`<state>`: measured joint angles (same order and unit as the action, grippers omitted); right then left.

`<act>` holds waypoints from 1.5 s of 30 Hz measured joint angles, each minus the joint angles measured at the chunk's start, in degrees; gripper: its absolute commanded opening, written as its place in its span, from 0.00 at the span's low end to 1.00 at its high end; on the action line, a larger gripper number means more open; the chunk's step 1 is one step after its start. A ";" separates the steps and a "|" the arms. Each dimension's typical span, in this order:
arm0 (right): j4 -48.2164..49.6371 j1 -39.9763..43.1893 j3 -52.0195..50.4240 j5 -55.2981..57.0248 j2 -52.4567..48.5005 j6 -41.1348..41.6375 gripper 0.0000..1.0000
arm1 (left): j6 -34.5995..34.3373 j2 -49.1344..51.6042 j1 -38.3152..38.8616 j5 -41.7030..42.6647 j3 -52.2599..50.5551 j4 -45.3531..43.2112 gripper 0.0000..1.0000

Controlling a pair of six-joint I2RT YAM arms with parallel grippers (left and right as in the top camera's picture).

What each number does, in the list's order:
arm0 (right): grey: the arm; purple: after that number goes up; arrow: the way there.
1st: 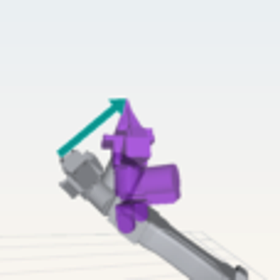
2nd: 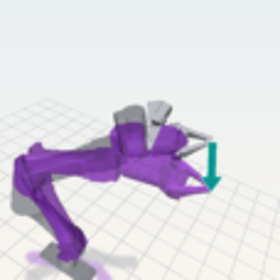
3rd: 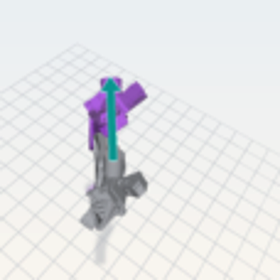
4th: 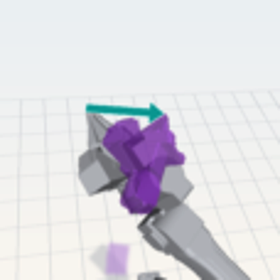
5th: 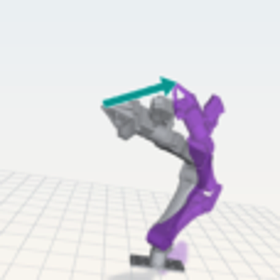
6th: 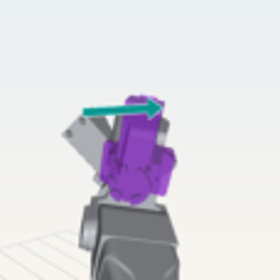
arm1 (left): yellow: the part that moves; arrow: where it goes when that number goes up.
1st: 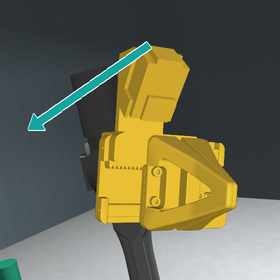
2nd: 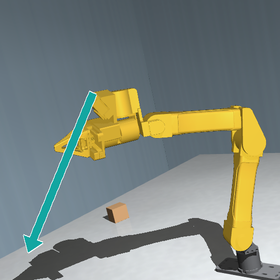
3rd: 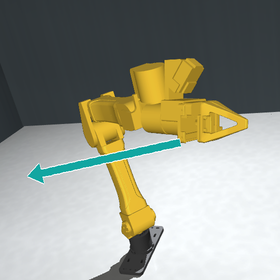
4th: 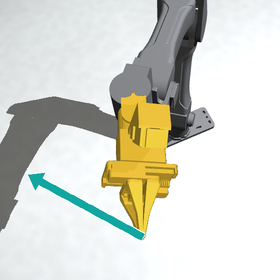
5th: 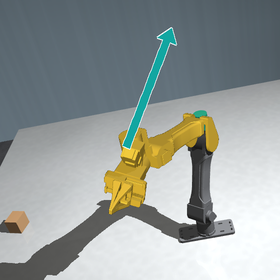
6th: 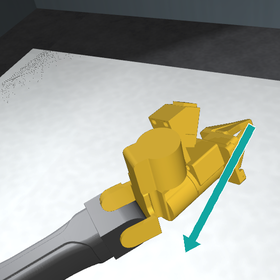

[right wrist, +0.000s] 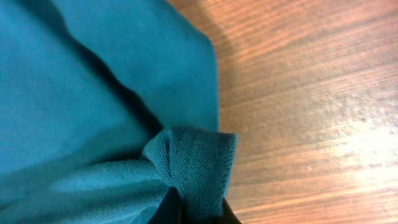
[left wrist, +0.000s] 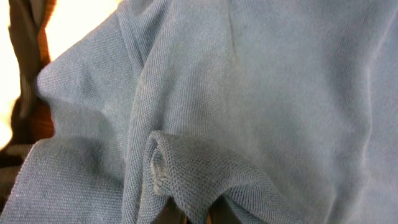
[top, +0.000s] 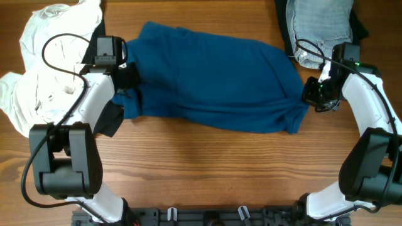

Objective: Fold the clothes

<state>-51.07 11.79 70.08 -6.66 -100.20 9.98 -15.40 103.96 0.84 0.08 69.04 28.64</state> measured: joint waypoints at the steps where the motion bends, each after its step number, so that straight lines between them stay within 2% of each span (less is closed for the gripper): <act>1: 0.37 0.00 0.00 -0.42 0.00 -0.28 0.05 | 0.00 0.00 0.00 -0.07 0.00 -0.20 0.04; 16: 2.23 0.00 0.00 -2.19 0.02 -1.33 0.04 | 0.02 -0.28 0.00 -0.20 0.00 1.40 0.04; 21: -1.84 0.00 0.00 -4.37 4.13 -1.70 0.05 | 0.00 -5.79 -0.02 -0.04 0.52 12.33 0.04; 28: -16.65 0.00 0.15 -4.07 24.46 -1.20 0.04 | 0.02 -23.61 -0.02 2.38 5.11 32.63 0.04; 32: -24.50 -0.02 0.20 -2.62 33.64 -0.09 0.04 | -0.22 -33.59 -0.07 4.00 5.42 43.15 0.04; 37: -32.85 0.00 0.68 -1.88 42.03 1.38 0.04 | -0.92 -41.13 -0.07 6.64 7.06 53.51 0.04; 41: -39.06 0.00 5.95 -1.36 45.86 2.40 0.04 | -1.27 -44.26 -0.07 7.06 13.09 61.16 0.04; 45: -41.00 0.00 13.53 0.63 47.08 2.58 0.04 | -1.29 -46.05 -0.07 3.28 21.77 67.06 0.04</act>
<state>-92.07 11.79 83.61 -6.02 -53.12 12.56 -16.69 57.91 0.78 3.36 90.80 95.70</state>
